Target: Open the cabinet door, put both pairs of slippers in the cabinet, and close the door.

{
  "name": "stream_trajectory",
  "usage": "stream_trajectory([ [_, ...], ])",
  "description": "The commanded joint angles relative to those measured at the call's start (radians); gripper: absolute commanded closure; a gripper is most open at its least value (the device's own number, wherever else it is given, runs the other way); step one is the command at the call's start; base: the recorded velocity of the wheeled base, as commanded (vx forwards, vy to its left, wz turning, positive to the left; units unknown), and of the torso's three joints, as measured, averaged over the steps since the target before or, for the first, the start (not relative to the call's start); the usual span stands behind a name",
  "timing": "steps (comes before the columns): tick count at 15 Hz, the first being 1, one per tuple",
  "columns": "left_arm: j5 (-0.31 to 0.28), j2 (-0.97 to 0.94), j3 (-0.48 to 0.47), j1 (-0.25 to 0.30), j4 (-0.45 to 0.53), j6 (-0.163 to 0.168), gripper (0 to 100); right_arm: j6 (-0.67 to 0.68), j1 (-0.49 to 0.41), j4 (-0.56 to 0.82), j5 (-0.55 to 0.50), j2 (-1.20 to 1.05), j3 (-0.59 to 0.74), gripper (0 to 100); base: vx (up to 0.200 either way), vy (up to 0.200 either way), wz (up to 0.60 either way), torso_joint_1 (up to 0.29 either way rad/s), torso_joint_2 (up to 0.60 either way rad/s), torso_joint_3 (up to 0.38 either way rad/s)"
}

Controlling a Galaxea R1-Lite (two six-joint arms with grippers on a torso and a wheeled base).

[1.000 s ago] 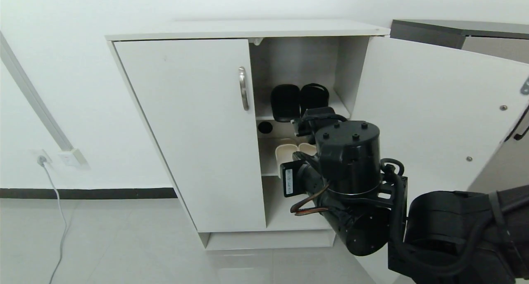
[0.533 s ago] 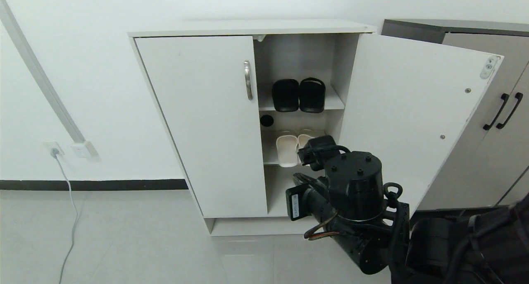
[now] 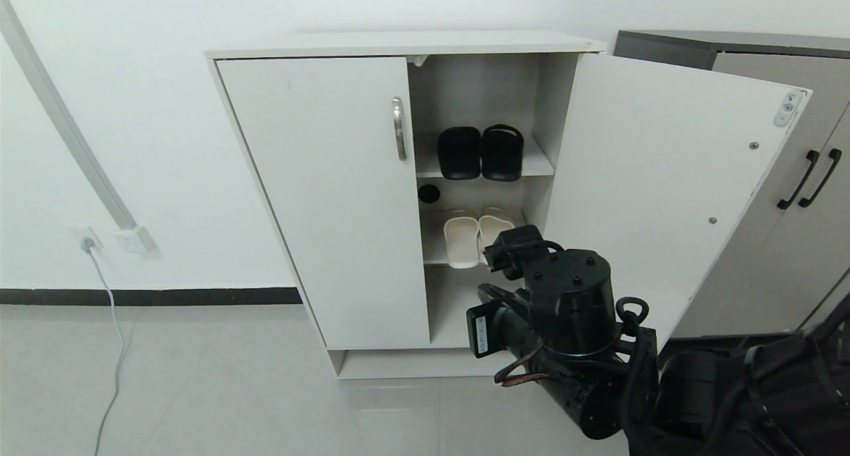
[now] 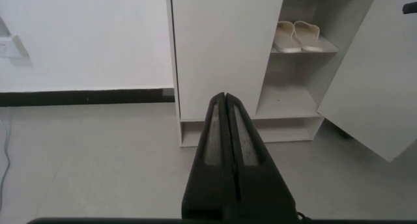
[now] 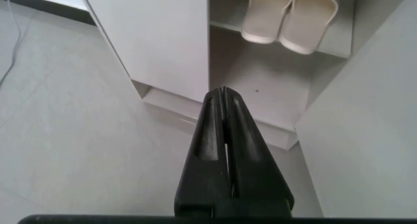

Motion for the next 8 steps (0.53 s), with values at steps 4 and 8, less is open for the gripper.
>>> stream_trajectory([
  [4,0.0,0.001,0.0,0.0,0.0,0.0,100,0.002,0.001,-0.002,-0.001,0.017,0.005,100,0.0,0.0,0.0,0.0,0.0,0.0],
  [8,0.0,0.001,0.0,0.0,0.0,0.0,100,0.003,0.001,-0.002,-0.001,0.017,0.006,100,0.0,0.0,0.0,0.0,-0.1,-0.106],
])
